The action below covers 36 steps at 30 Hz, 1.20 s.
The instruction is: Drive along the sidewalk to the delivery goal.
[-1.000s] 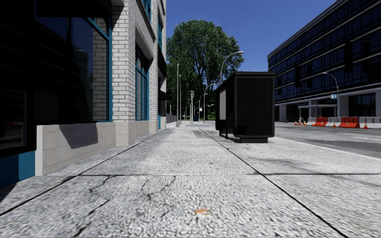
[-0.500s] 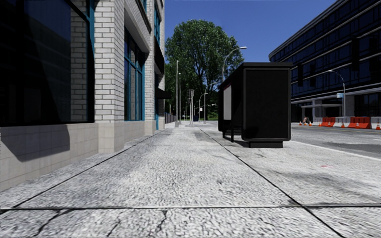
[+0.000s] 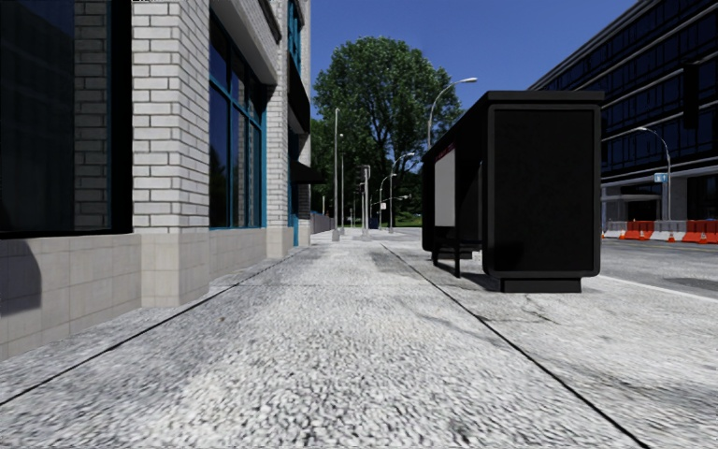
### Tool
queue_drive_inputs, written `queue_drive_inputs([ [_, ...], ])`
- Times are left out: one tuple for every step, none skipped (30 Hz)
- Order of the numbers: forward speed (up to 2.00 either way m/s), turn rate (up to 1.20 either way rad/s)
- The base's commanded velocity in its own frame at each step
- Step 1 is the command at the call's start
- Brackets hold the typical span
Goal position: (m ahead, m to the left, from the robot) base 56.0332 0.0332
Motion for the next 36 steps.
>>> queue_drive_inputs([
  [2.0, 0.0],
  [2.0, 0.0],
  [2.0, 0.0],
  [2.0, 0.0],
  [2.0, 0.0],
  [2.0, 0.0],
  [2.0, 0.0],
  [2.0, 0.0],
  [2.0, 0.0],
  [2.0, 0.0],
  [2.0, 0.0],
  [2.0, 0.0],
  [2.0, 0.0],
  [2.0, 0.0],
  [2.0, 0.0],
  [2.0, 0.0],
  [2.0, 0.0],
  [2.0, 0.0],
  [2.0, 0.0],
  [2.0, 0.0],
  [2.0, 0.0],
  [2.0, 0.0],
  [2.0, 0.0],
  [2.0, 0.0],
  [2.0, 0.0],
  [2.0, 0.0],
  [2.0, 0.0],
  [2.0, 0.0],
  [2.0, 0.0],
  [2.0, 0.0],
  [2.0, 0.0],
  [2.0, 0.0],
  [2.0, 0.0],
  [2.0, 0.0],
  [2.0, 0.0],
  [2.0, 0.0],
])
